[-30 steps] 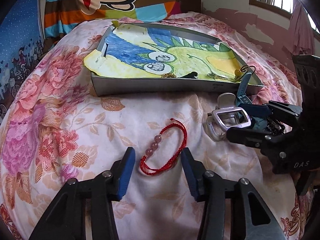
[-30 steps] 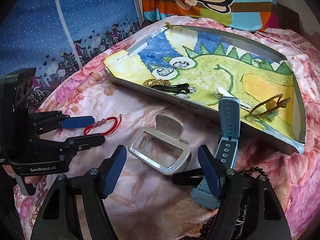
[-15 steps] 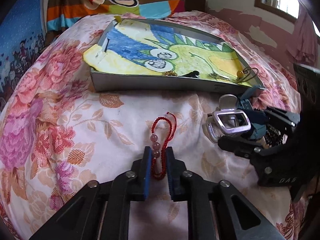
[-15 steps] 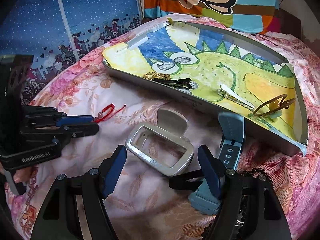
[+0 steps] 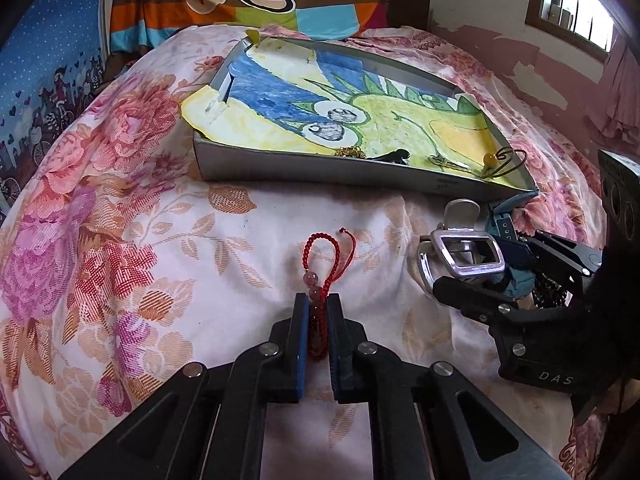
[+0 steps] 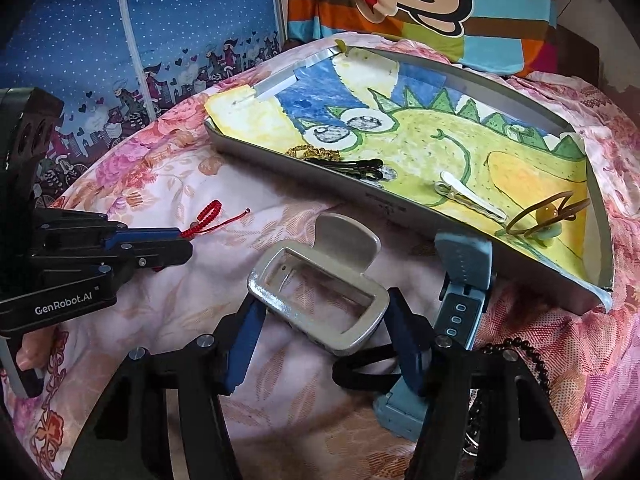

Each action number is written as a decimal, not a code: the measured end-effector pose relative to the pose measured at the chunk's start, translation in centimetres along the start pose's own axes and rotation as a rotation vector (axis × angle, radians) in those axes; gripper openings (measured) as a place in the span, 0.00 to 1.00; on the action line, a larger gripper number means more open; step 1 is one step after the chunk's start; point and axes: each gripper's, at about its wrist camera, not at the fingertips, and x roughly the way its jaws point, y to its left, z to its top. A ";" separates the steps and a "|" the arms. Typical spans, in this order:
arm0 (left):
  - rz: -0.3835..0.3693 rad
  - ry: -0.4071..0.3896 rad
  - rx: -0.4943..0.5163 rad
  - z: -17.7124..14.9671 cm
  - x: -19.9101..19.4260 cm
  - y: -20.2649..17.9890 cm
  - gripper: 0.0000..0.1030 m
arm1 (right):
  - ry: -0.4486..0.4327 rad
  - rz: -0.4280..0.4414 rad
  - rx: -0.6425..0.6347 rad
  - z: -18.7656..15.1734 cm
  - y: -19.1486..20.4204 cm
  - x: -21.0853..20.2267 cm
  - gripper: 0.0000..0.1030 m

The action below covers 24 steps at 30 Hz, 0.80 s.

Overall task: Organize jewelry
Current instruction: 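Close the right tool on the grey claw clip while the left tool lifts the bracelet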

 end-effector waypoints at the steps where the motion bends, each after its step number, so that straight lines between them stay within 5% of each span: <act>1: 0.001 -0.003 0.002 0.0 -0.1 -0.1 0.08 | -0.003 0.004 0.001 0.0 0.0 -0.1 0.54; 19: -0.065 -0.212 -0.053 1.6 -4.5 0.5 0.08 | -0.138 0.045 0.006 0.4 0.4 -2.9 0.53; 24: -0.064 -0.274 -0.063 3.7 -4.9 0.5 0.08 | -0.232 0.041 0.029 1.2 0.1 -4.7 0.53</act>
